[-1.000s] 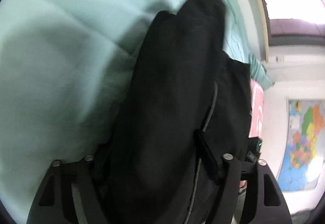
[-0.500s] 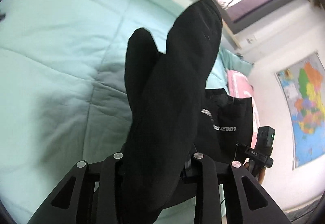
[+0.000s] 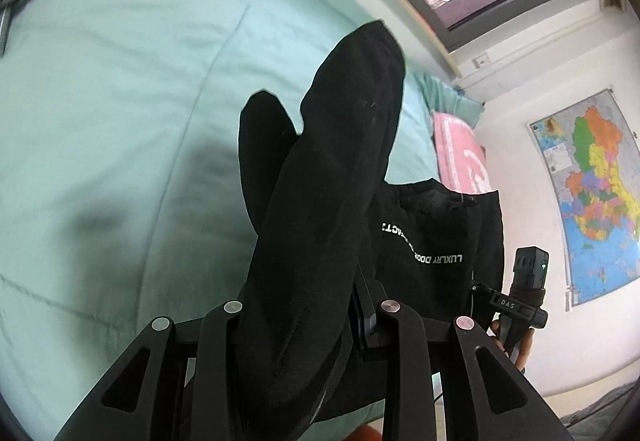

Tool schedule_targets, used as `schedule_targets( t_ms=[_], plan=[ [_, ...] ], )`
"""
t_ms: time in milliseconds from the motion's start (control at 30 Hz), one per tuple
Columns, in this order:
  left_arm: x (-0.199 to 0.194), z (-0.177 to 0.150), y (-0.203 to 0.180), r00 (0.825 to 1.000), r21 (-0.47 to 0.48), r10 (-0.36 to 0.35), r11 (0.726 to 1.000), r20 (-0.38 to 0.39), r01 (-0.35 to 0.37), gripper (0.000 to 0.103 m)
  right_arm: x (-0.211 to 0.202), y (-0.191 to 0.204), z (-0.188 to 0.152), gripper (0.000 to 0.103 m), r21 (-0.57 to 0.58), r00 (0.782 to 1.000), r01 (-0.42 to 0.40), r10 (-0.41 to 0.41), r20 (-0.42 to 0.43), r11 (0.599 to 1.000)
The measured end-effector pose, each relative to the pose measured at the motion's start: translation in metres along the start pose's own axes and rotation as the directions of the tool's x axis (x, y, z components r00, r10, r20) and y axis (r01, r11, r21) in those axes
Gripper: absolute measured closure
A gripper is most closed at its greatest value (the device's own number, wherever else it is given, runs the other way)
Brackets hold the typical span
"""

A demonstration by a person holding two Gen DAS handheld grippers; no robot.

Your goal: Fold large clothes

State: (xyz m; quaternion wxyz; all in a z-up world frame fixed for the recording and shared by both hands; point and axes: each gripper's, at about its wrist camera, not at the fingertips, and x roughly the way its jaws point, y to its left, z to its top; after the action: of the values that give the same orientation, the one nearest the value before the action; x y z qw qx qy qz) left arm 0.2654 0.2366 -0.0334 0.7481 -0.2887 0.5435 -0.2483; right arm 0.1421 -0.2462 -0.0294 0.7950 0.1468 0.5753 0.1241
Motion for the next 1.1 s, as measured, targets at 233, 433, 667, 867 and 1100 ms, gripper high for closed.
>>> schedule_targets(
  t_ms=[233, 433, 667, 867, 1100],
  plan=[
    [0.010, -0.018, 0.055, 0.993, -0.025, -0.054, 0.998, 0.107, 0.056, 0.076, 0.037, -0.053, -0.020, 0.060, 0.025, 1.000, 0.005, -0.005, 0.009, 1.000],
    [0.041, -0.027, 0.114, 0.997, -0.094, 0.051, 0.995, 0.065, -0.045, 0.073, 0.051, -0.075, -0.037, 0.053, 0.037, 1.000, -0.001, 0.001, 0.023, 0.999],
    [0.067, -0.046, 0.180, 0.994, -0.267, -0.086, 0.958, 0.065, 0.100, 0.042, 0.043, -0.121, -0.063, 0.036, 0.100, 0.998, -0.036, 0.031, 0.057, 0.994],
    [0.035, -0.067, 0.158, 0.984, -0.114, 0.014, 0.993, 0.178, 0.007, 0.042, -0.006, -0.128, -0.076, 0.036, -0.011, 0.988, 0.063, -0.061, 0.145, 0.998],
    [-0.065, -0.108, 0.074, 0.902, 0.133, 0.176, 0.960, 0.395, -0.245, 0.043, -0.095, -0.070, -0.117, 0.030, -0.015, 0.860, 0.337, -0.301, 0.412, 0.941]
  ],
)
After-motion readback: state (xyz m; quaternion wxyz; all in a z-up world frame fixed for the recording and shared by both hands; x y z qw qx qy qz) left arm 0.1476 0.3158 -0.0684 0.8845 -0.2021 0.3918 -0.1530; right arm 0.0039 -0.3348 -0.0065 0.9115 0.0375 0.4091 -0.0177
